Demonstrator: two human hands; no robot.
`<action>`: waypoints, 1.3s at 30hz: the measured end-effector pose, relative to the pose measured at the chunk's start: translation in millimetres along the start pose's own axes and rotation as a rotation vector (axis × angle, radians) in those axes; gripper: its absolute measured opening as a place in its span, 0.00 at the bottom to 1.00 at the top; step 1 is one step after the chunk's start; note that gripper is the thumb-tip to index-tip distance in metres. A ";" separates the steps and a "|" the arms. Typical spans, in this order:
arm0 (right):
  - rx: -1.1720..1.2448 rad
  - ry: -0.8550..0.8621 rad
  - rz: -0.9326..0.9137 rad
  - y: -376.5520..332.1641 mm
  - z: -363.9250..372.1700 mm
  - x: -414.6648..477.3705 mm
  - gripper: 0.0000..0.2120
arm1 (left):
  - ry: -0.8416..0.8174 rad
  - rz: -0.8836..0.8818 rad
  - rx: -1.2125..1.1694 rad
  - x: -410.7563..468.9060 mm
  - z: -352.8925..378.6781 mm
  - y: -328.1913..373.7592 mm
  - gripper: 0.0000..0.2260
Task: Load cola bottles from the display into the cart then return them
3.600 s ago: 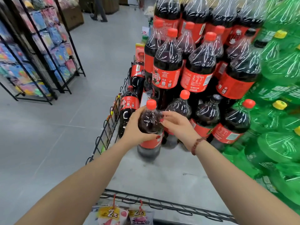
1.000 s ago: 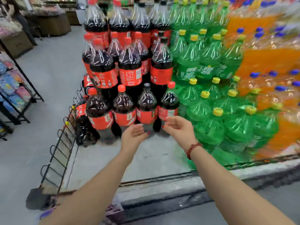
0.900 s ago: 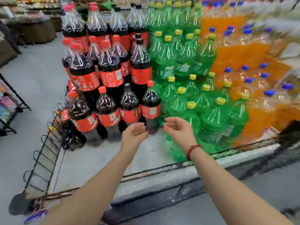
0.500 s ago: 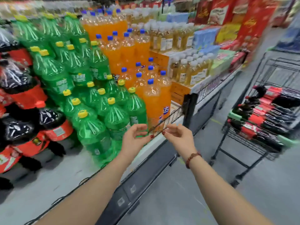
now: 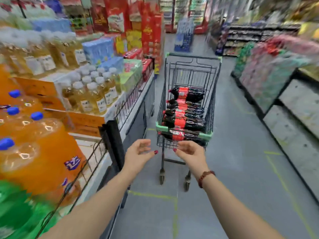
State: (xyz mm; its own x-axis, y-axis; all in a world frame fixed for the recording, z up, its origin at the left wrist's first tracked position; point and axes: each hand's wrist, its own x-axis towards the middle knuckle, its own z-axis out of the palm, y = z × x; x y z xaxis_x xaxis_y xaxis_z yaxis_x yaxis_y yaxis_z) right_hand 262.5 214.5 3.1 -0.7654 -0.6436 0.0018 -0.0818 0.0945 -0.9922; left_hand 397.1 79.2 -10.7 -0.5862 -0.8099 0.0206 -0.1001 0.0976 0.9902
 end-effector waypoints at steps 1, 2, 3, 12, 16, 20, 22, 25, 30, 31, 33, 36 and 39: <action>-0.012 0.027 0.006 0.7 -5.1 17.1 0.08 | -0.026 0.007 0.002 19.8 8.9 0.0 0.16; -0.023 0.056 0.013 1.5 -9.9 33.1 0.08 | -0.051 0.008 0.006 39.1 17.5 -1.1 0.16; -0.031 0.085 0.020 2.1 -14.3 48.6 0.08 | -0.082 0.009 0.005 57.9 26.1 -1.0 0.16; -0.049 0.193 0.104 20.3 -53.0 157.7 0.09 | -0.232 -0.051 -0.006 172.4 95.5 -3.5 0.17; -0.076 0.185 0.127 42.1 -71.5 212.0 0.10 | -0.224 -0.101 0.002 215.6 123.5 -13.5 0.18; -0.079 0.164 0.142 66.3 -94.8 273.0 0.10 | -0.147 -0.166 -0.012 263.9 153.7 -24.9 0.20; -0.077 0.156 0.153 78.0 -104.9 301.6 0.11 | -0.087 -0.228 -0.050 285.3 169.6 -31.2 0.20; -0.066 0.140 0.193 94.7 -117.3 341.7 0.13 | -0.012 -0.318 -0.068 314.2 194.0 -41.0 0.20; -0.066 0.104 0.279 123.3 -128.5 390.6 0.14 | 0.068 -0.475 -0.124 351.7 220.8 -69.0 0.20; -0.062 0.094 0.301 130.0 -128.5 397.5 0.14 | 0.077 -0.510 -0.129 358.6 223.6 -74.9 0.20; -0.075 0.075 0.354 141.1 -128.0 411.8 0.15 | 0.086 -0.586 -0.133 375.1 227.4 -87.5 0.20; -0.103 0.081 0.430 155.9 -127.0 434.3 0.17 | 0.080 -0.714 -0.179 402.0 231.0 -104.5 0.20; -0.107 0.112 0.476 168.7 -125.1 455.1 0.20 | 0.058 -0.830 -0.176 431.4 233.5 -132.9 0.39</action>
State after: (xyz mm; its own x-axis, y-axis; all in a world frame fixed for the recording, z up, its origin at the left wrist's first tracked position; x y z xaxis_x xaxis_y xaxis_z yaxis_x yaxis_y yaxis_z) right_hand -179.5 32.6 -147.8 -0.7972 -0.4250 -0.4287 0.2327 0.4388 -0.8679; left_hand -30.2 -148.1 -165.7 -0.3354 -0.6079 -0.7197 -0.3499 -0.6289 0.6943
